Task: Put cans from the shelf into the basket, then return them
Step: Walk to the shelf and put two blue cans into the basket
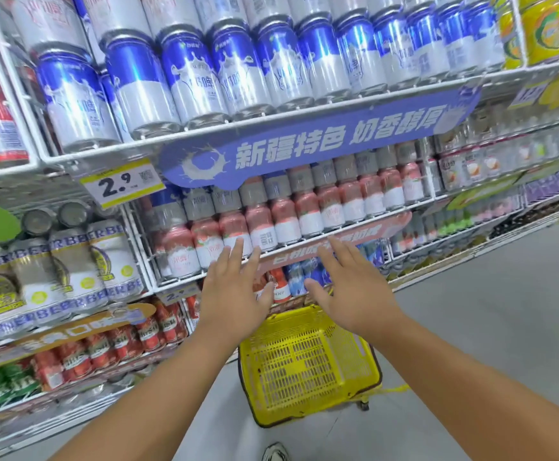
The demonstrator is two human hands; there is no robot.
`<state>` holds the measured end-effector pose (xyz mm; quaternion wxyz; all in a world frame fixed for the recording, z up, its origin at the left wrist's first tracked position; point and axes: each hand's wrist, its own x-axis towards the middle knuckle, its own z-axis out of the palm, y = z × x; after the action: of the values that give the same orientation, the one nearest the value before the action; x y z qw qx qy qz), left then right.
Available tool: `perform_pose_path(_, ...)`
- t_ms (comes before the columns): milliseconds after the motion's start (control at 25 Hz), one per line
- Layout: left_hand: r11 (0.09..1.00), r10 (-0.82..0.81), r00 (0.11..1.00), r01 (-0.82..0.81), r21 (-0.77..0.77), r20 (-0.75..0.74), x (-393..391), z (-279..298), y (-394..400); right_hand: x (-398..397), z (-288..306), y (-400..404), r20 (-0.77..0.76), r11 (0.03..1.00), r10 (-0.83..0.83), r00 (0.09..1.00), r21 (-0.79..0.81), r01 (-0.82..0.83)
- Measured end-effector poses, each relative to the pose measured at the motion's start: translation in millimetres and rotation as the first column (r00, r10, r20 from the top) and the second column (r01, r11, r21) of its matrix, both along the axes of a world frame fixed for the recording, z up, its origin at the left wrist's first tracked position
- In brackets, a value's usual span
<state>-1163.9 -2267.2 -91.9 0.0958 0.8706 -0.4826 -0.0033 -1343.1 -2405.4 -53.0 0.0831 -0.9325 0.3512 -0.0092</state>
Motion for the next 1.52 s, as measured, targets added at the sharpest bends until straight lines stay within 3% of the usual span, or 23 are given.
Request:
perform_pose_path(400, 0.952, 0.304, 0.952, -0.305, -0.022, -0.026, 21.6, -26.1, -30.5, 74.2, -29.3, -71.0, 0.044, 0.963, 0.237, 0.971, 0.119, -0.241)
perform_pose_path(760, 0.867, 0.490, 0.871, -0.491, -0.081, -0.034, 53.2, -41.8, -37.4, 134.3, -57.2, -81.5, 0.194, 0.920, 0.357, 0.913, 0.092, -0.380)
perform_pose_path(1120, 0.829, 0.540, 0.841, -0.532, -0.170, 0.003, 128.8, -48.9, -34.1, 216.7, -57.3, -46.5, 0.333, 0.951, 0.252, 0.909, 0.091, -0.297)
perform_pose_path(1520, 0.752, 0.558, 0.791, -0.609, -0.252, -0.250, 200.6, -35.0, -46.8, 294.0, -27.3, -32.1, 0.407, 0.988, 0.089, 0.909, 0.082, -0.133)
